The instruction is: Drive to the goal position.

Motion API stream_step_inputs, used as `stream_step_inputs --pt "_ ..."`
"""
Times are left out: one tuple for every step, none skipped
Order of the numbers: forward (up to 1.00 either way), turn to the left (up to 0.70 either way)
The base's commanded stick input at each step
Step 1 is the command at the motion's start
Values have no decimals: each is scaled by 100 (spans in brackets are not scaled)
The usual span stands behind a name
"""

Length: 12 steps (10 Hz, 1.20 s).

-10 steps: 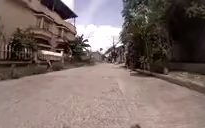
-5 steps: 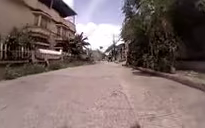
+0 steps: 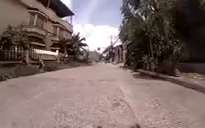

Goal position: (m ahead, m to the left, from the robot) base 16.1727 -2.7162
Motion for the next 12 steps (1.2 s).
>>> stream_step_inputs --pt "70 1" --pt "70 1" --pt "70 1" --pt "70 1" --pt "70 1" --pt "70 1" --pt "70 1" --pt "70 1" --pt "70 1" --pt "70 1" --pt "70 1" --pt "70 1"
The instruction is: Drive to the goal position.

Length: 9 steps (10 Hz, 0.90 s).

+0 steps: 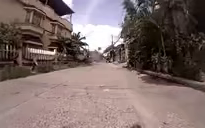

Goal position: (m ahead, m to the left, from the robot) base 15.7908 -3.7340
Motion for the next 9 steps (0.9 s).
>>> stream_step_inputs --pt "70 1" --pt "70 1" --pt "70 -27" --pt "70 -16" --pt "70 1" --pt "70 1" --pt "70 2" --pt "70 2" --pt "70 2"
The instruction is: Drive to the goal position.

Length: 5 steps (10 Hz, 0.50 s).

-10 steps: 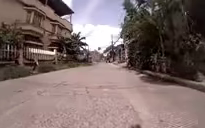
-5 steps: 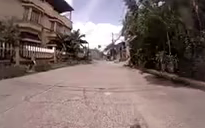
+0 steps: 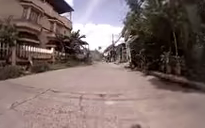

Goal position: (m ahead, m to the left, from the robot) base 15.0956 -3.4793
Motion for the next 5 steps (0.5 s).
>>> stream_step_inputs --pt "70 2" --pt "70 2" --pt "70 2" --pt "70 2" --pt "70 2"
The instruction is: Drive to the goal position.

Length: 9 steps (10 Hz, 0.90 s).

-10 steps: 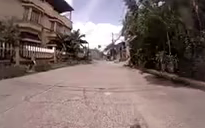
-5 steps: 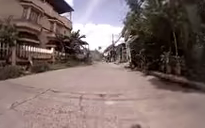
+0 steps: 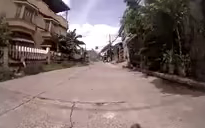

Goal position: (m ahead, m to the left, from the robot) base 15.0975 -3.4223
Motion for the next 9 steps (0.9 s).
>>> stream_step_inputs --pt "70 2" --pt "70 2" --pt "70 2" --pt "70 2" --pt "70 2" --pt "70 2" --pt "70 2" --pt "70 2" --pt "70 2"
